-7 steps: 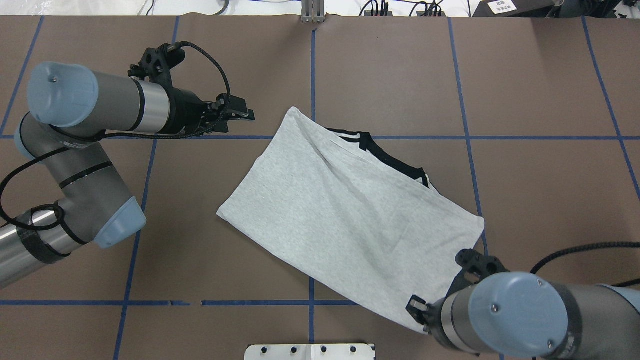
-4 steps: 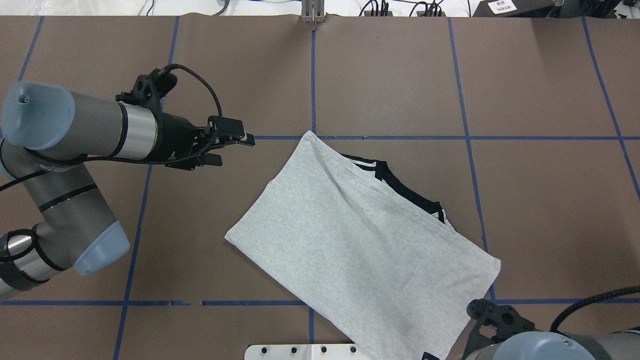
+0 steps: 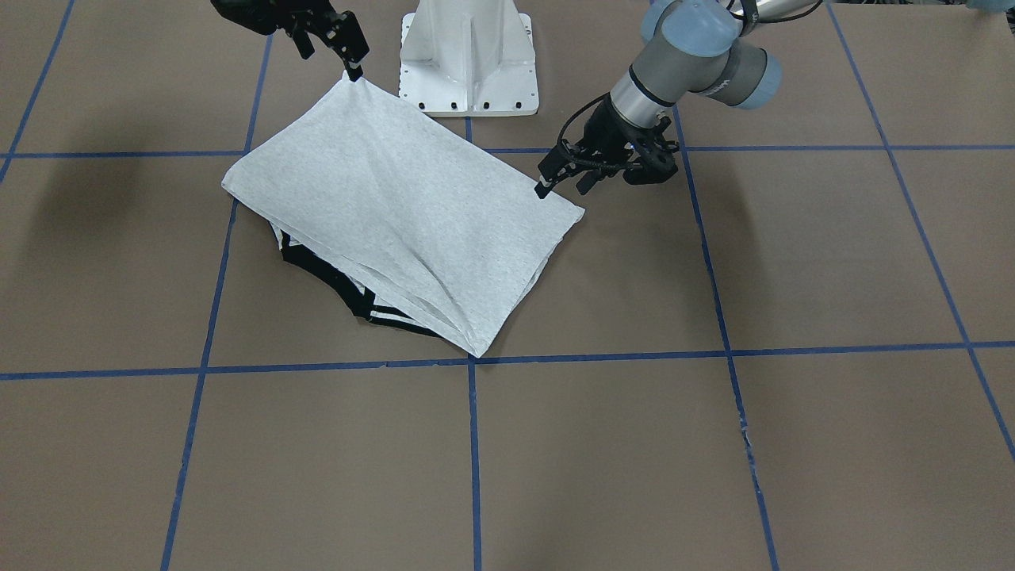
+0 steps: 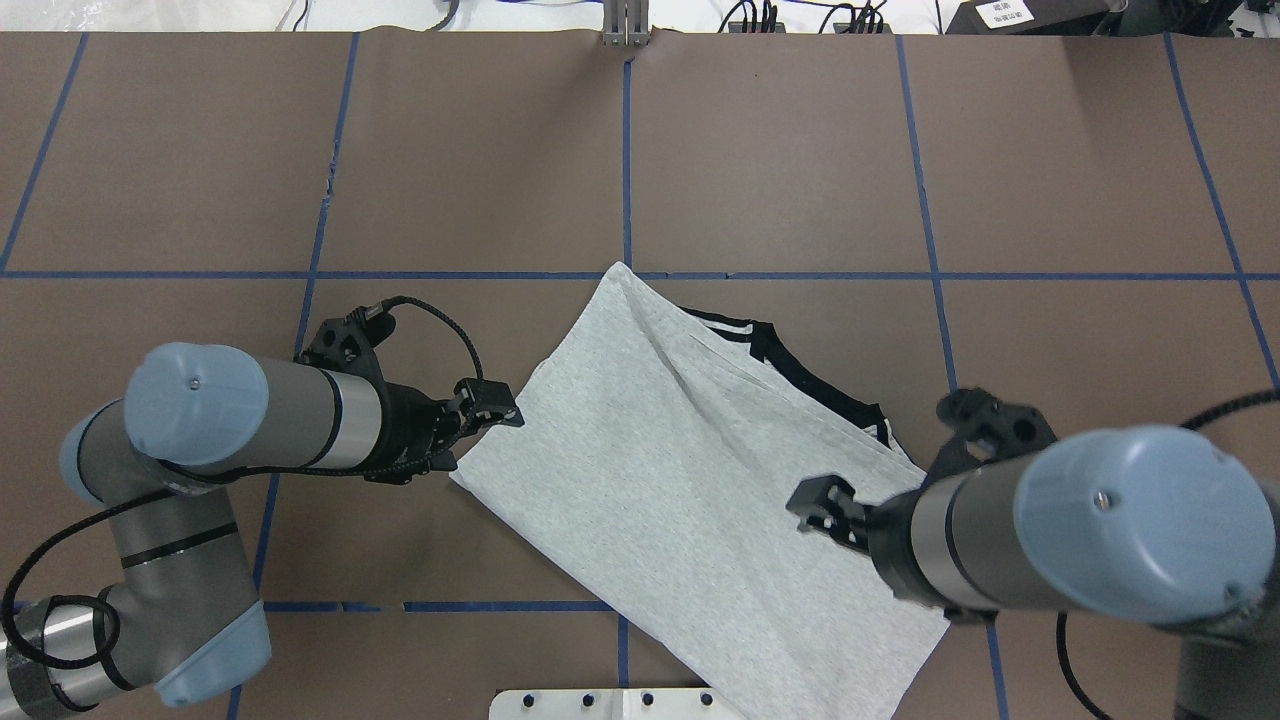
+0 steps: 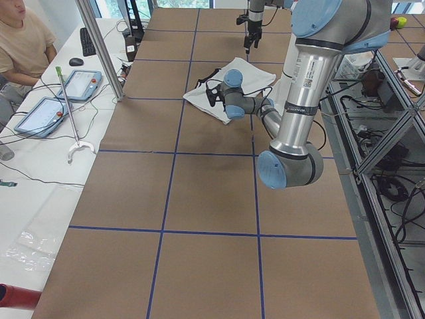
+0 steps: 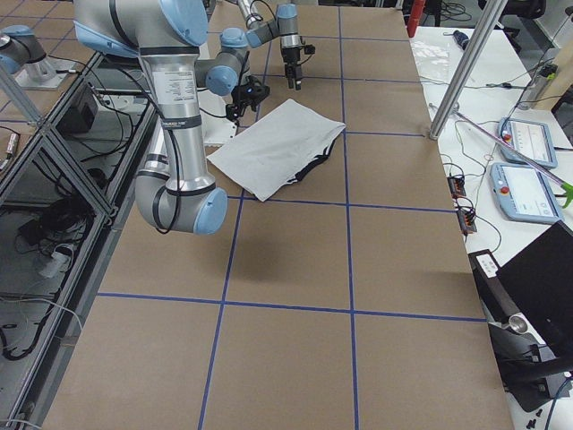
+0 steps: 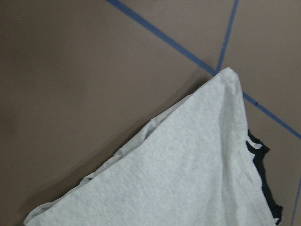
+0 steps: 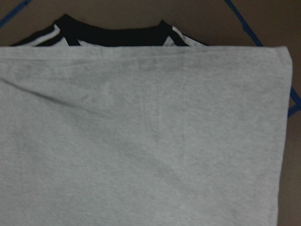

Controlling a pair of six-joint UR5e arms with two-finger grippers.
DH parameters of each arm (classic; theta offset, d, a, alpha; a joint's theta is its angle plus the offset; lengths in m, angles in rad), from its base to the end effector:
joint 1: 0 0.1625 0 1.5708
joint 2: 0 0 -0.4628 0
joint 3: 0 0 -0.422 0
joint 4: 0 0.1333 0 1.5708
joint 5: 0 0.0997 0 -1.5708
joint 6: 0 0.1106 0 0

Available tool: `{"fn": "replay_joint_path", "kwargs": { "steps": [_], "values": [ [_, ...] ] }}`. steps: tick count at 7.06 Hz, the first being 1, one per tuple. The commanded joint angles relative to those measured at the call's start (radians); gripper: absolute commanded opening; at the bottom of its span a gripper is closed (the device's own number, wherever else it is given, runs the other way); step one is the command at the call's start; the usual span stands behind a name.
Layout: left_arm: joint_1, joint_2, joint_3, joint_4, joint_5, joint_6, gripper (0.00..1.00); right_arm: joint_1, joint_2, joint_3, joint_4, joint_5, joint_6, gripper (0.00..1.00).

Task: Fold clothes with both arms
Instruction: 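Grasp the folded shirt's edges with both grippers on opposite sides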

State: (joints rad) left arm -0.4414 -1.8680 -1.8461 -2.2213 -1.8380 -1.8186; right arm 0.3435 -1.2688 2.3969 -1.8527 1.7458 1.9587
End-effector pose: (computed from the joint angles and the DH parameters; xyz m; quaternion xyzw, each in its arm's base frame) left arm 0.5202 -0.3609 0.3190 -0.0536 0.5769 -0.2022 0.7896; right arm -0.4004 -0.2643 0.2206 -0.0887 -0.4071 0.2913 0.8611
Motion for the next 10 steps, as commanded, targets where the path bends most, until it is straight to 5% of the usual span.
{"fn": "replay_joint_path", "kwargs": {
  "steps": [1,4,10],
  "values": [
    [0.043,-0.002,0.001,0.15,0.019,-0.011,0.96,0.121,0.037,-0.106,0.03,-0.005,-0.157,1.0],
    [0.055,-0.005,0.013,0.193,0.023,-0.033,0.84,0.149,0.046,-0.197,0.122,-0.006,-0.162,1.0],
    [0.061,-0.022,0.022,0.223,0.091,-0.018,0.68,0.146,0.048,-0.216,0.124,-0.006,-0.162,1.0]
  ]
}}
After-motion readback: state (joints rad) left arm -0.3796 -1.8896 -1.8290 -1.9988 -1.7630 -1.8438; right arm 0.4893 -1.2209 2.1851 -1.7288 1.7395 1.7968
